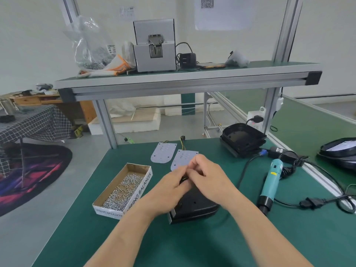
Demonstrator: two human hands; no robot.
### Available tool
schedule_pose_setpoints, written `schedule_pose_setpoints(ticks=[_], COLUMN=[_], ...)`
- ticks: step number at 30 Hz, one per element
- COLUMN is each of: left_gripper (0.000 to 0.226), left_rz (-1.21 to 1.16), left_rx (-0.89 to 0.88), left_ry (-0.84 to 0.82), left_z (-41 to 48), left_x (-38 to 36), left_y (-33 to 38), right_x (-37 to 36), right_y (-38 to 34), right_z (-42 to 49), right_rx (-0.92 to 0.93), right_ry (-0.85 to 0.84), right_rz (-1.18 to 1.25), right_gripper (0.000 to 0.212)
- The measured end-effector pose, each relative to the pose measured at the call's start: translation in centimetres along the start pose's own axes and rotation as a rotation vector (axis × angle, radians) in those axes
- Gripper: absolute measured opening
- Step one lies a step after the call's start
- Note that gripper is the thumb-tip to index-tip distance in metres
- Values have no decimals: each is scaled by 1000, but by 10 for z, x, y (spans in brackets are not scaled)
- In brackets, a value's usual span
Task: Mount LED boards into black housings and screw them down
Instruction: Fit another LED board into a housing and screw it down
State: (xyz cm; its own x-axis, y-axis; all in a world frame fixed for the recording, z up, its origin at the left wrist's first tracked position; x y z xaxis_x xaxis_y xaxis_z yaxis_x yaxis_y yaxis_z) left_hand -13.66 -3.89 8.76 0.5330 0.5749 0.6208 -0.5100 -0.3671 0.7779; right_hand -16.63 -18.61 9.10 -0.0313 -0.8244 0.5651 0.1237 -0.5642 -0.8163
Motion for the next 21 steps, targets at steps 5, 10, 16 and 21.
schedule_pose_setpoints(ticks=[5,10,16,21], left_gripper=[18,22,16,13], left_rz=[0,-104,68,-36], left_rx=[27,5,187,268], left_ry=[-6,59,125,257], left_z=[-5,-17,-23,-23], left_x=[-10,-23,-31,-33], left_y=[-5,-18,-44,-45], right_x=[-1,-18,-18,-18], right_y=[-6,-15,-30,-35], right_z=[2,-3,-10,-13], right_rx=[-64,-126,-54,-27], right_ry=[31,58,133,142], right_rz=[131,371,556,648], right_gripper=[17,19,25,28])
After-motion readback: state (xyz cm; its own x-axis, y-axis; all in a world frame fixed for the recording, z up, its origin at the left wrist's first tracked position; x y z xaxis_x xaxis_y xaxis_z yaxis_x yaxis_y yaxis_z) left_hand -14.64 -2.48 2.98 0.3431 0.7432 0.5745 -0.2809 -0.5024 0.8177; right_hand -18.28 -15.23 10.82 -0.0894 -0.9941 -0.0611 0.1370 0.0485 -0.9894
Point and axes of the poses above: each hand's wrist, its own z-axis towards the middle knuckle, its own x-axis out of the back of the hand, y = z × x, the point moved 1 cm from there along z, towards the middle knuckle, and after that the axes turned 8 degrees about -y, right-handed, at the moved point
